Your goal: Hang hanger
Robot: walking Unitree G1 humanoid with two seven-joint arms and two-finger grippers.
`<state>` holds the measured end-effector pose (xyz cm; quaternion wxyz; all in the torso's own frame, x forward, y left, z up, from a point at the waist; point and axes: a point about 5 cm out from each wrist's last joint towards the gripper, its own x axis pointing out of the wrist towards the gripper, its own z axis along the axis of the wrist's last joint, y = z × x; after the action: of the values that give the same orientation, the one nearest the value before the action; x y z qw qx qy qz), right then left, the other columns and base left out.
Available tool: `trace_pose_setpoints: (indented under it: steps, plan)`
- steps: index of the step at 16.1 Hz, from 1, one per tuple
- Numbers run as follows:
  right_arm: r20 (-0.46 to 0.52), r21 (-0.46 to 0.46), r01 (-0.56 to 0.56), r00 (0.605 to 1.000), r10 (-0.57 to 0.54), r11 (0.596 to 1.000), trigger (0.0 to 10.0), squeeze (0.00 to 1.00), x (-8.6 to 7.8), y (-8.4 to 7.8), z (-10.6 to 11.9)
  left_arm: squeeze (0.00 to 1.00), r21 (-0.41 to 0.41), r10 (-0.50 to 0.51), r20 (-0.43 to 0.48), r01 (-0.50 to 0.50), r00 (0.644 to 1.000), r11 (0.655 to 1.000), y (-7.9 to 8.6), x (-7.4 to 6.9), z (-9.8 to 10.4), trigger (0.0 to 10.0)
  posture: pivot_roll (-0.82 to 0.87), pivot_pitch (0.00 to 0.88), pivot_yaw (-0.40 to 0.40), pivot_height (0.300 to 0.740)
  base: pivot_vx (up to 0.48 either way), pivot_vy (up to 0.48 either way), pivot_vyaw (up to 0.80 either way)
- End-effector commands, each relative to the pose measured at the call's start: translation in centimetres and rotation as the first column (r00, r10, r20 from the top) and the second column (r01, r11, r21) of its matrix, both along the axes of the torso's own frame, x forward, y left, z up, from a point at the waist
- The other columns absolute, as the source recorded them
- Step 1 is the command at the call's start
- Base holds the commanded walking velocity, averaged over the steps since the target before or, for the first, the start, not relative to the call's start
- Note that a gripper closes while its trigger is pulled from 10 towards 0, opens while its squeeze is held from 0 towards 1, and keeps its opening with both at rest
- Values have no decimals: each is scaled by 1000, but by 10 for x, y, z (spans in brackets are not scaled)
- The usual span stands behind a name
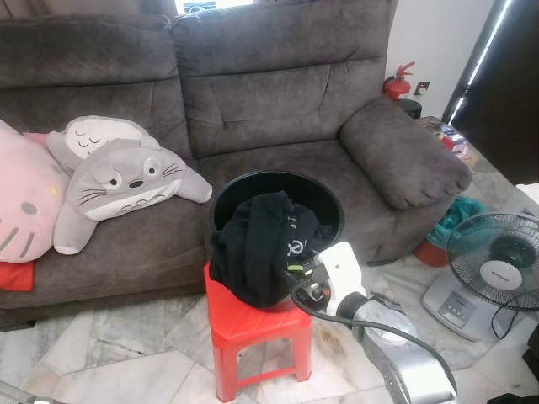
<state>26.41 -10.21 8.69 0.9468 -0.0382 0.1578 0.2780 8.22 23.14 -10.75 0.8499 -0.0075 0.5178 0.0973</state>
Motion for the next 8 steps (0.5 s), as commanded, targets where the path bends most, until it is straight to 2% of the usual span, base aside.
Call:
trace_pose_setpoints:
  steps: [1,2,8]
  plan:
    - [-36,-11,-23,999,22,1000,10000,0,1,7,-3,0,2,4,-16,-4,1000,1000,-1,-4,-1,10000,-172,0,8,732,0,0,0]
    - [-72,-19,-35,997,34,999,10000,0,1,10,-8,0,2,4,-18,-4,1000,1000,-1,-4,-1,10000,-171,0,6,732,0,0,0]
    - [-60,-33,0,998,-2,999,10000,0,13,9,-6,0,4,-1,-19,1,1000,1000,-1,-4,-1,10000,-168,0,7,732,0,0,0]
